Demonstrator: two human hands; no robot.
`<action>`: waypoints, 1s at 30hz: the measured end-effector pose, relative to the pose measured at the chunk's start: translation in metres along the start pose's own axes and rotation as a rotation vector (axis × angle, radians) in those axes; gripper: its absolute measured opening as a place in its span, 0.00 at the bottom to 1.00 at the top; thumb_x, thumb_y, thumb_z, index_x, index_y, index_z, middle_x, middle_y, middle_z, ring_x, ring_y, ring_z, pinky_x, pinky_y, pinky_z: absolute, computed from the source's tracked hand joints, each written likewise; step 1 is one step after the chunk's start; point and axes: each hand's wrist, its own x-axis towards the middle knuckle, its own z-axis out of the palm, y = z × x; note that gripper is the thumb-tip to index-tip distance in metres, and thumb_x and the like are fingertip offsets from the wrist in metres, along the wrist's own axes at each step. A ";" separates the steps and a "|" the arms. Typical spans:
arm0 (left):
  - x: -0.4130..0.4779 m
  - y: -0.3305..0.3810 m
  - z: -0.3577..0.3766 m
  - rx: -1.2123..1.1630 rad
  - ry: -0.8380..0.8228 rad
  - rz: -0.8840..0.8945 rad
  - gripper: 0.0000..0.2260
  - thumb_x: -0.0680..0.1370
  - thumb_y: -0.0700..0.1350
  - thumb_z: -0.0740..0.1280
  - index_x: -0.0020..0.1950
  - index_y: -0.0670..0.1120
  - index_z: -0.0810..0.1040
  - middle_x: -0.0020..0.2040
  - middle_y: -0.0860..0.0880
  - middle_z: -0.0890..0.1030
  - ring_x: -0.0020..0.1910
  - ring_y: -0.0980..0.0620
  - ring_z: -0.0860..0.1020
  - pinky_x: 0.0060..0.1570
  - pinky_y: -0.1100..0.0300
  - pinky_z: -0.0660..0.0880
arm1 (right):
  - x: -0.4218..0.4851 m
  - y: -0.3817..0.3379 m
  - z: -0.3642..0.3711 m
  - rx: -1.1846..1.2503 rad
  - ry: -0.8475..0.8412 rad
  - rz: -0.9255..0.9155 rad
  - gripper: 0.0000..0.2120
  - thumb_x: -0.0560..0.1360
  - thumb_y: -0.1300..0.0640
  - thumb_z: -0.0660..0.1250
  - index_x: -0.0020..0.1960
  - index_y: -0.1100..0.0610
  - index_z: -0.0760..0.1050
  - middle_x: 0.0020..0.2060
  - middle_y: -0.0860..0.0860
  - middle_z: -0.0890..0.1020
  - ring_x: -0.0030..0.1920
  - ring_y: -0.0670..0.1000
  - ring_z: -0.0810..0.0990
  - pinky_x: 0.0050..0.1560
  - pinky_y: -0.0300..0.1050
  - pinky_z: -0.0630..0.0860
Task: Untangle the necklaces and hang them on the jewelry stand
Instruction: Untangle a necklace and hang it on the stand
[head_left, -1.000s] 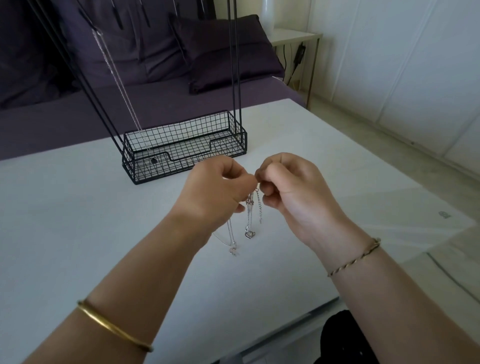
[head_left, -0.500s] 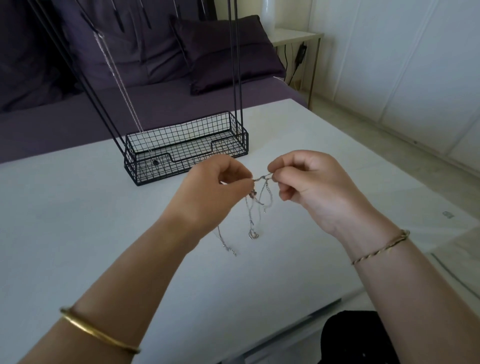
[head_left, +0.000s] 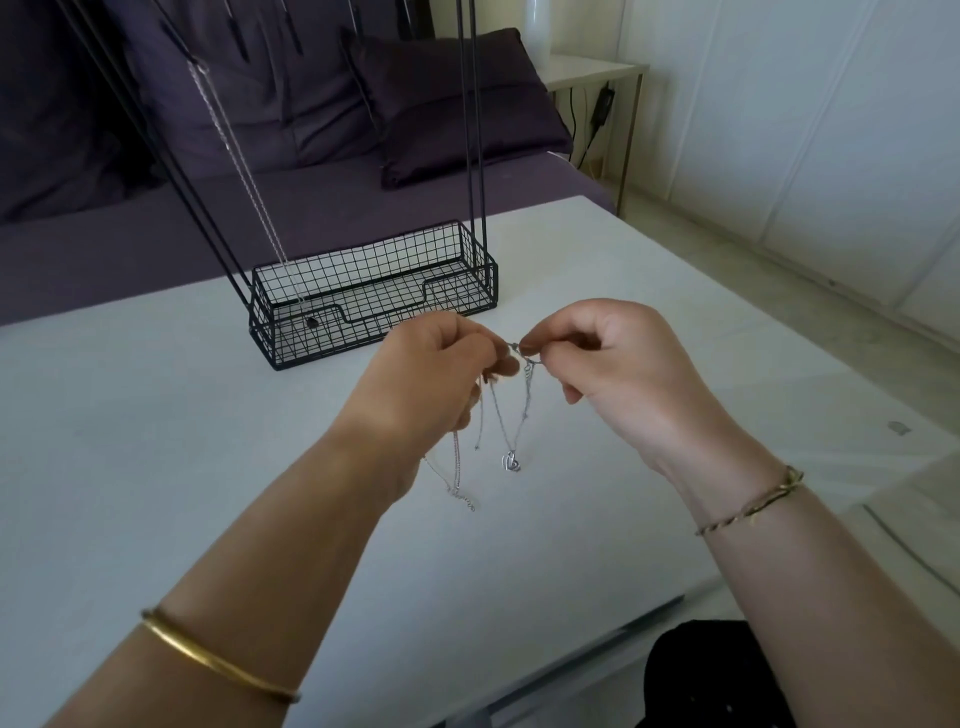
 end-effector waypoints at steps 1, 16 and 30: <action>0.000 0.001 0.000 -0.029 -0.003 -0.010 0.08 0.77 0.36 0.61 0.42 0.43 0.78 0.34 0.50 0.80 0.26 0.56 0.67 0.29 0.64 0.67 | 0.000 0.000 0.000 0.014 0.002 0.006 0.12 0.72 0.67 0.64 0.38 0.52 0.80 0.21 0.40 0.75 0.24 0.40 0.72 0.28 0.29 0.67; 0.002 0.000 0.000 0.126 -0.013 -0.005 0.05 0.75 0.44 0.69 0.40 0.48 0.80 0.29 0.54 0.70 0.27 0.58 0.67 0.33 0.64 0.66 | 0.003 0.003 0.008 0.298 0.035 0.192 0.10 0.73 0.65 0.60 0.37 0.57 0.76 0.33 0.49 0.80 0.30 0.46 0.73 0.33 0.42 0.71; 0.006 0.000 -0.002 0.025 0.092 -0.012 0.07 0.73 0.39 0.63 0.35 0.44 0.69 0.39 0.47 0.82 0.35 0.49 0.68 0.38 0.54 0.67 | 0.005 0.003 0.006 0.447 -0.107 0.409 0.10 0.71 0.64 0.56 0.32 0.58 0.69 0.30 0.53 0.76 0.28 0.49 0.70 0.30 0.41 0.65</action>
